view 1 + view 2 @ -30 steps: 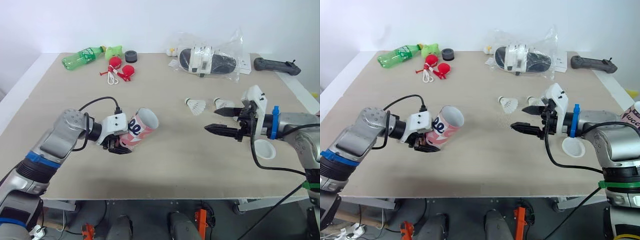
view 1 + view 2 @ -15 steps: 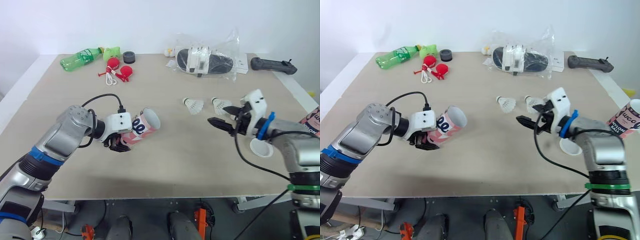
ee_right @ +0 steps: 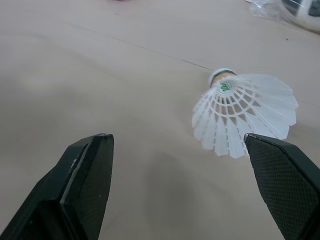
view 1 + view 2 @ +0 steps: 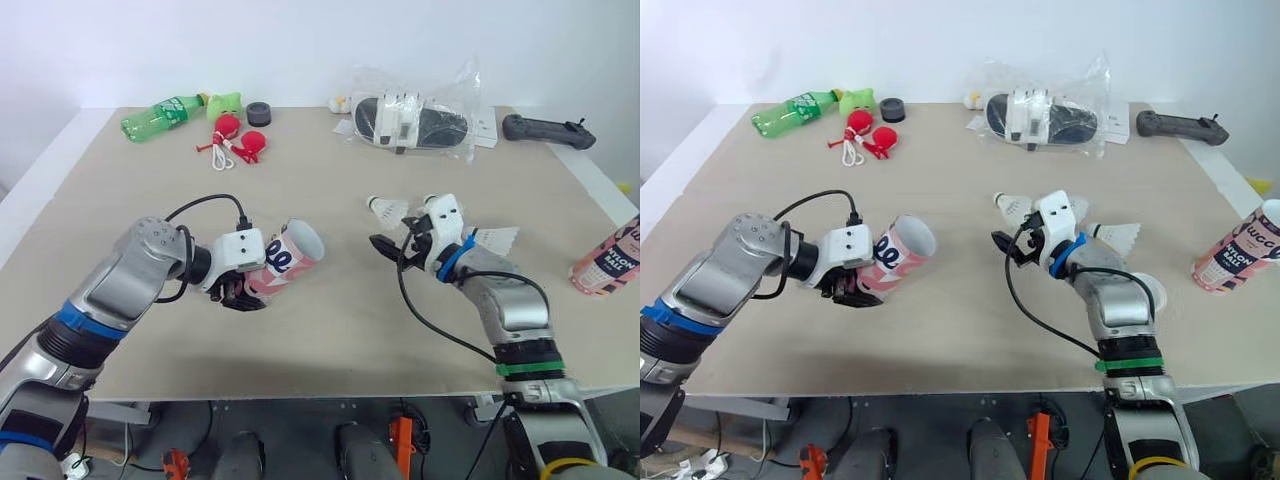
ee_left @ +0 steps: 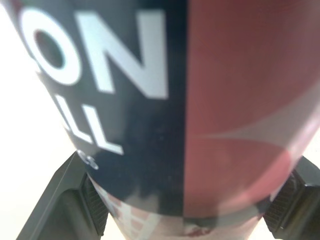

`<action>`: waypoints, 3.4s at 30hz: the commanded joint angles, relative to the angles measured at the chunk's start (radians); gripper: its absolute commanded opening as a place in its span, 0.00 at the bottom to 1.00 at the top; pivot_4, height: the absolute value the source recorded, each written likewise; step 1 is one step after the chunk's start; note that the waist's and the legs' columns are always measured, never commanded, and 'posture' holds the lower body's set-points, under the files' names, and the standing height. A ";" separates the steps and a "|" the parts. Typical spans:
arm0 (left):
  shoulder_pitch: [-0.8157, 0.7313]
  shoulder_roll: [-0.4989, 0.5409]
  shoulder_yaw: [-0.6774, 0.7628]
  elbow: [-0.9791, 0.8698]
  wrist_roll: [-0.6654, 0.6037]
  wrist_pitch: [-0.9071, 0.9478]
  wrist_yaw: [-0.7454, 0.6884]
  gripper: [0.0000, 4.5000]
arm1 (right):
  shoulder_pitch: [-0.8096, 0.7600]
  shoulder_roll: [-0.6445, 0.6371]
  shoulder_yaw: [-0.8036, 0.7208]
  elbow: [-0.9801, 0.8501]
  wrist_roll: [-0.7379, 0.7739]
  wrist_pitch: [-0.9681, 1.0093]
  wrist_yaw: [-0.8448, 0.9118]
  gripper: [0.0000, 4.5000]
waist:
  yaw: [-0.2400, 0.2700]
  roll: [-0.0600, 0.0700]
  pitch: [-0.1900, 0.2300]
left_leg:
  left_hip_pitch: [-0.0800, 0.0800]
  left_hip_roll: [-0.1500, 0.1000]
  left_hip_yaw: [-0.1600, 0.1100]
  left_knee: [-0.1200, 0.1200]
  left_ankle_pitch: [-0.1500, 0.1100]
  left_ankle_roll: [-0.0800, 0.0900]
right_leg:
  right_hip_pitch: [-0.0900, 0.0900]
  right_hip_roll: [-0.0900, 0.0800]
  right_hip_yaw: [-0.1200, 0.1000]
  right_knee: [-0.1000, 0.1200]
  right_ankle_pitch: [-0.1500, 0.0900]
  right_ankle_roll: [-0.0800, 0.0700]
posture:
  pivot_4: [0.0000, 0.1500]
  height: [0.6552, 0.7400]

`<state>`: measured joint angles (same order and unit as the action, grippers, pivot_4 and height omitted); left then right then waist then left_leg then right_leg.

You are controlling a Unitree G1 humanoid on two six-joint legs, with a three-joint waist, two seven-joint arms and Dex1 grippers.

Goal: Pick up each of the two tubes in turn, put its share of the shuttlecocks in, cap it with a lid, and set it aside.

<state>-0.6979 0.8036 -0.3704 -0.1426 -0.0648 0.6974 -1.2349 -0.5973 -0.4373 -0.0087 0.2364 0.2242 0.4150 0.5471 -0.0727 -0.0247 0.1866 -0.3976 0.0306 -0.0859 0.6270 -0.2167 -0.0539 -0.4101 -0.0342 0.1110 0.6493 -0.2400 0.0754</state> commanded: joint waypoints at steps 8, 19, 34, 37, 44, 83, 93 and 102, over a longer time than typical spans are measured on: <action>0.011 -0.001 -0.007 -0.001 0.002 -0.039 -0.004 0.70 | -0.157 0.092 0.020 0.253 -0.096 -0.177 -0.061 1.00 | -0.002 0.000 0.000 | 0.001 0.000 0.000 0.000 0.000 0.000 | 0.001 0.000 0.000 0.001 0.000 0.000 | 1.00 1.00; 0.015 -0.013 -0.005 -0.004 0.002 -0.040 0.005 0.70 | -0.320 0.167 -0.023 0.596 -0.155 -0.329 -0.228 0.27 | -0.003 0.000 0.000 | 0.001 0.000 0.000 0.000 0.000 0.000 | 0.001 0.000 0.000 0.001 0.005 -0.007 | 1.00 1.00; 0.003 -0.030 -0.014 0.038 0.011 -0.066 -0.003 0.70 | -0.210 -0.150 0.014 -0.154 0.124 -0.160 0.466 0.03 | 0.005 0.005 0.002 | 0.001 -0.001 -0.002 0.002 0.000 0.000 | 0.002 -0.001 -0.001 0.001 0.004 -0.006 | 1.00 1.00; 0.001 -0.036 -0.017 0.050 0.013 -0.073 -0.004 0.70 | -0.235 -0.301 0.052 -0.253 0.144 -0.077 0.618 0.03 | 0.009 0.006 0.002 | 0.001 -0.001 -0.003 0.003 0.000 0.000 | 0.003 -0.001 -0.002 0.001 0.000 0.001 | 1.00 1.00; -0.006 -0.050 -0.019 0.070 0.023 -0.081 -0.006 0.70 | -0.283 -0.362 0.160 -0.368 0.111 -0.025 0.719 0.03 | 0.005 0.007 0.001 | 0.004 -0.001 -0.002 0.006 0.001 0.001 | 0.005 0.000 -0.001 0.002 0.002 0.001 | 1.00 1.00; 0.002 -0.077 -0.030 0.090 0.025 -0.107 -0.011 0.70 | 0.211 -0.344 -0.335 -0.323 0.004 0.255 0.019 0.99 | 0.030 0.009 0.000 | -0.001 -0.002 0.000 0.008 0.001 0.001 | 0.004 -0.002 0.000 0.001 0.003 0.003 | 1.00 1.00; 0.000 -0.088 -0.035 0.100 0.029 -0.120 -0.013 0.70 | 0.250 -0.367 -0.333 -0.227 -0.030 0.299 -0.067 0.99 | 0.029 0.010 0.000 | 0.000 -0.002 0.001 0.009 0.001 0.002 | 0.005 -0.002 0.001 0.001 0.003 0.004 | 1.00 1.00; 0.003 -0.094 -0.030 0.088 0.031 -0.113 -0.010 0.70 | 0.180 -0.307 -0.295 -0.058 -0.020 0.207 -0.048 0.99 | 0.029 0.010 0.000 | 0.000 -0.003 0.001 0.009 0.001 0.002 | 0.005 -0.002 0.001 0.001 0.004 0.004 | 1.00 1.00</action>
<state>-0.7106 0.7250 -0.3734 -0.0484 -0.0274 0.5867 -1.2341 -0.3971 -0.7351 -0.2978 0.1657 0.2039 0.6593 0.4972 -0.0435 -0.0151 0.1867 -0.3973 0.0275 -0.0853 0.6361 -0.2152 -0.0519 -0.4047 -0.0367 0.1116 0.6498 -0.2362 0.0799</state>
